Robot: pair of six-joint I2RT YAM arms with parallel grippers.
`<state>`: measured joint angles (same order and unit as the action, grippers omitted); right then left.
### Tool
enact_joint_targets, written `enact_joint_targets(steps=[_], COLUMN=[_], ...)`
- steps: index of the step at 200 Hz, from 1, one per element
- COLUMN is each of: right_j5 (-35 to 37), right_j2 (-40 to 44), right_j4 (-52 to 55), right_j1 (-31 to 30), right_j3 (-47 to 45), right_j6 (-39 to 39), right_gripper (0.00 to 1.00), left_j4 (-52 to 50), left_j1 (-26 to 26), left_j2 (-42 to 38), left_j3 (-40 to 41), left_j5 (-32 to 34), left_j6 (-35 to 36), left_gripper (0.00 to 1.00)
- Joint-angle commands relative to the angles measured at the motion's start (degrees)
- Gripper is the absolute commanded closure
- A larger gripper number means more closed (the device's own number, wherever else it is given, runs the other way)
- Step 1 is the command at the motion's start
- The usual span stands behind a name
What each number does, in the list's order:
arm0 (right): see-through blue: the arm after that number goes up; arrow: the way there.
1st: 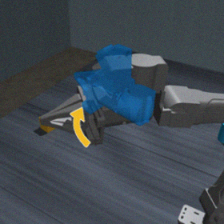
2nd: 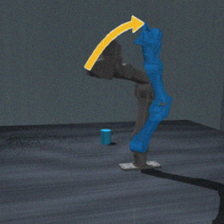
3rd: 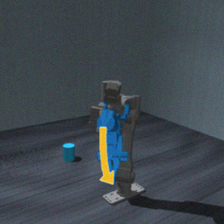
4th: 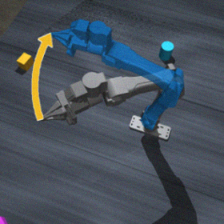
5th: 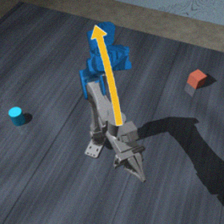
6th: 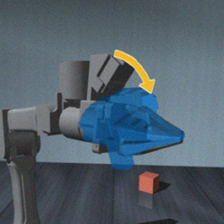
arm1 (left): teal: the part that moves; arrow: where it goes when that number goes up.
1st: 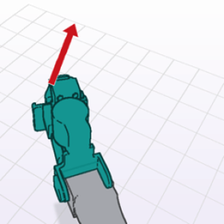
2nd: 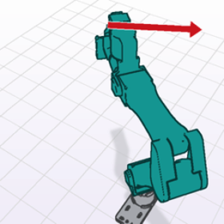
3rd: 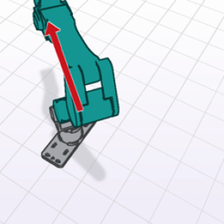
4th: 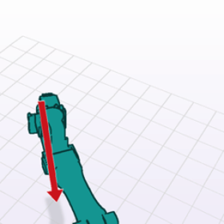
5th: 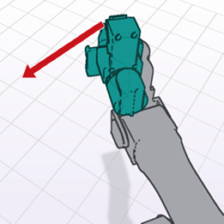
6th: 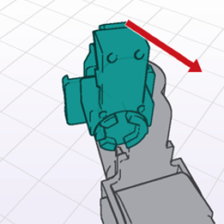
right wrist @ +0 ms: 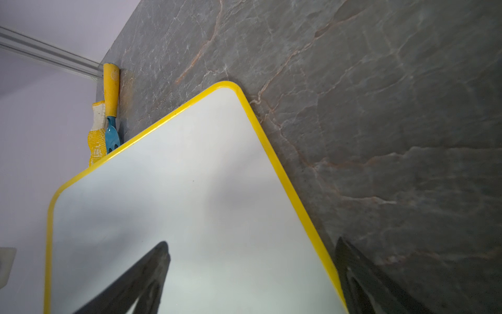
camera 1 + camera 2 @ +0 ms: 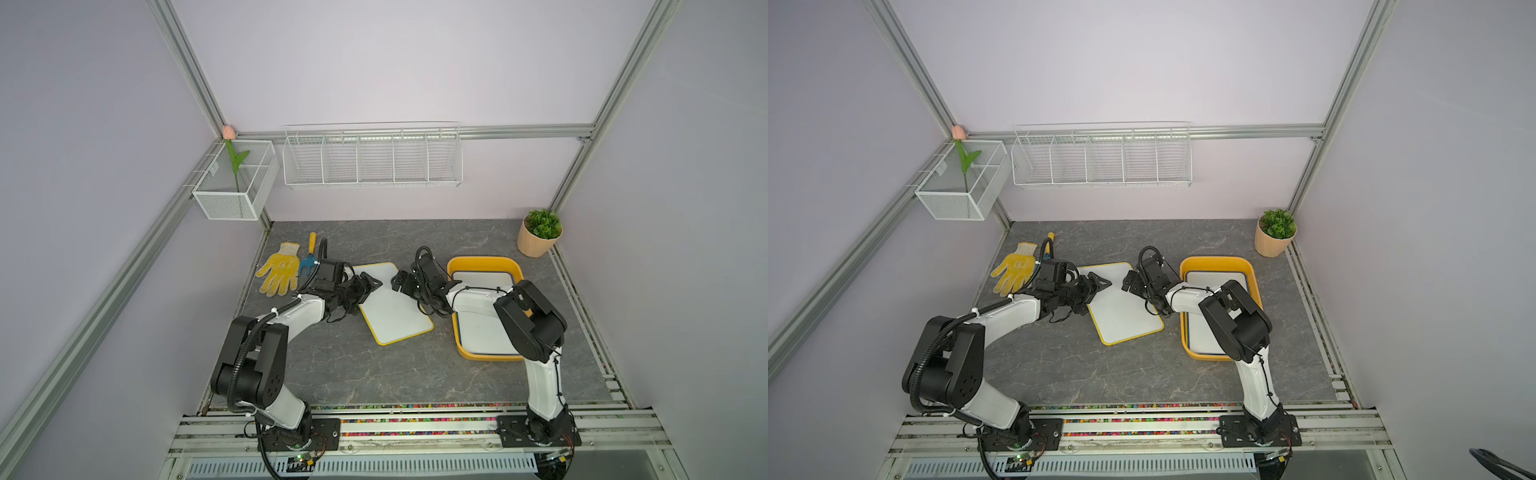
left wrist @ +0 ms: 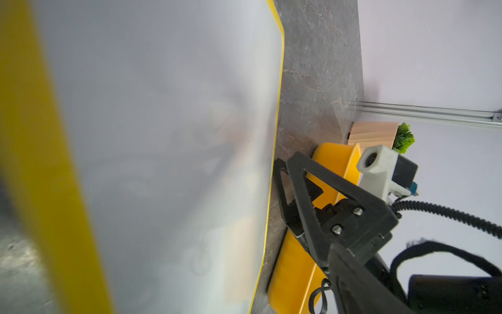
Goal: Put the whiteboard into the storage box
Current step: Pick up the whiteboard at the center of the board.
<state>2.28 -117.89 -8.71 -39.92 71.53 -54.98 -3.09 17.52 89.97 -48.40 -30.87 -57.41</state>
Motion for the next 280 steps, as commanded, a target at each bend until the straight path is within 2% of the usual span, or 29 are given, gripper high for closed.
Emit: enact_joint_targets(steps=[1, 29, 49, 83, 110, 133, 172, 203, 244, 280], right_j5=[-3.8, -3.5, -3.4, -3.3, -3.0, -2.6, -0.3, 3.7, 9.5, 14.7], right_j2=[-4.0, -3.7, -3.4, -3.1, -2.8, -2.4, -0.3, 3.7, 12.4, 22.3], right_j4=[11.0, 11.0, 11.0, 11.0, 11.1, 11.3, 13.5, 17.6, 22.6, 25.7], right_j1=[-0.2, -0.1, -0.1, -0.1, -0.1, -0.2, -0.4, -1.4, -2.4, -2.3], right_j3=[-4.0, -4.1, -4.1, -4.2, -4.5, -4.4, -3.3, 0.1, 4.6, 3.4], right_j6=[-3.5, -3.6, -3.5, -3.5, -3.4, -3.1, -1.3, 3.0, 9.7, 14.4], right_gripper=[0.03, 0.03, 0.03, 0.03, 0.03, 0.03, 0.03, 0.03, 0.03, 0.04], left_j4=[0.4, -0.1, -0.2, 1.7, 3.4, 3.8, 3.8, 2.7, -0.4, -5.3], left_j1=[-0.2, -0.2, -0.2, -0.2, -0.2, -0.2, -0.2, -0.2, -0.2, -0.2], left_j2=[-1.9, -2.2, -2.2, -1.5, -0.9, -0.5, -1.2, -2.2, -5.0, -8.3], left_j3=[0.2, 0.2, 0.3, 1.2, 1.7, 1.7, 1.8, 0.7, -2.3, -6.8], left_j5=[0.3, 0.6, 0.9, 0.7, 0.5, 0.5, 1.3, 2.3, 2.6, 3.2], left_j6=[-0.3, 0.2, 0.5, 0.2, -0.3, -0.2, 1.8, 5.0, 9.1, 12.9], left_gripper=[0.17, 0.19, 0.26, 0.49, 0.6, 0.75, 0.93, 0.99, 1.0, 1.0])
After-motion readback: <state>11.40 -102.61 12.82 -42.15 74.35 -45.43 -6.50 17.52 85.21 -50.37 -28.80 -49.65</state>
